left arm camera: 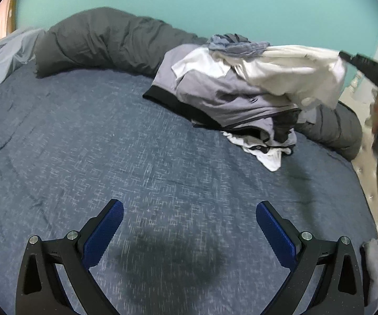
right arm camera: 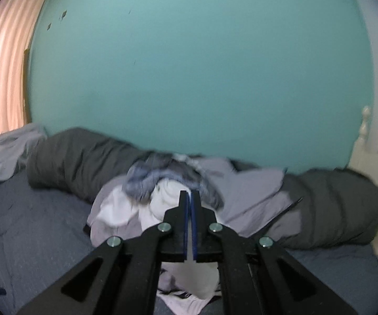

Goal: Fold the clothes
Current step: 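Lift the white shirt with the right tool and lay it on the bed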

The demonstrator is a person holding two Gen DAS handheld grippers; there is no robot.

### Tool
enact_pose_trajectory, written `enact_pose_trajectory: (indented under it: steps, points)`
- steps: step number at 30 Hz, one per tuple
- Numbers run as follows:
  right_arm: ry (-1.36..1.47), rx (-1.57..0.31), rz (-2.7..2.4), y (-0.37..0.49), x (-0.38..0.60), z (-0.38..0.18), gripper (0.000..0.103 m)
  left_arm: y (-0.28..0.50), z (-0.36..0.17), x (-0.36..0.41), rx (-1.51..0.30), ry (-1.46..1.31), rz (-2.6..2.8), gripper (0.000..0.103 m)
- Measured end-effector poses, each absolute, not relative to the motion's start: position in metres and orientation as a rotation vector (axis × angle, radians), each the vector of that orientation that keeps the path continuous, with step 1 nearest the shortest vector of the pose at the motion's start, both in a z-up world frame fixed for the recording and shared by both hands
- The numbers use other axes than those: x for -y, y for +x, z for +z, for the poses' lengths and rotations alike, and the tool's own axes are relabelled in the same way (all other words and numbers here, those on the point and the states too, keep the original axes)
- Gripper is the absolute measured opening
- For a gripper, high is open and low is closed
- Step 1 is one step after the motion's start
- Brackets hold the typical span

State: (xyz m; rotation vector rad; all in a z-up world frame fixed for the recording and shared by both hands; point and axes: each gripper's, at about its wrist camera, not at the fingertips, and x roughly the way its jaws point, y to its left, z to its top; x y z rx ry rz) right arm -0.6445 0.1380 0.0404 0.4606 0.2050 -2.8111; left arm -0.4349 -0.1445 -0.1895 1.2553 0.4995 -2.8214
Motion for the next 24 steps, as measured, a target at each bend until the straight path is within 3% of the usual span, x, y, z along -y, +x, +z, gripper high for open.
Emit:
enact_pose_trajectory:
  steps: [8,24]
  points:
    - [0.349,-0.257,-2.822,-0.594,-0.145,0.113,0.001,-0.406,-0.146,0.144,-0.512,1.182,-2.861,0.103]
    - [0.188,-0.335,-2.920,-0.484,-0.159,0.203,0.001,-0.322,-0.097,0.147,-0.496,1.005,-2.972,0.103]
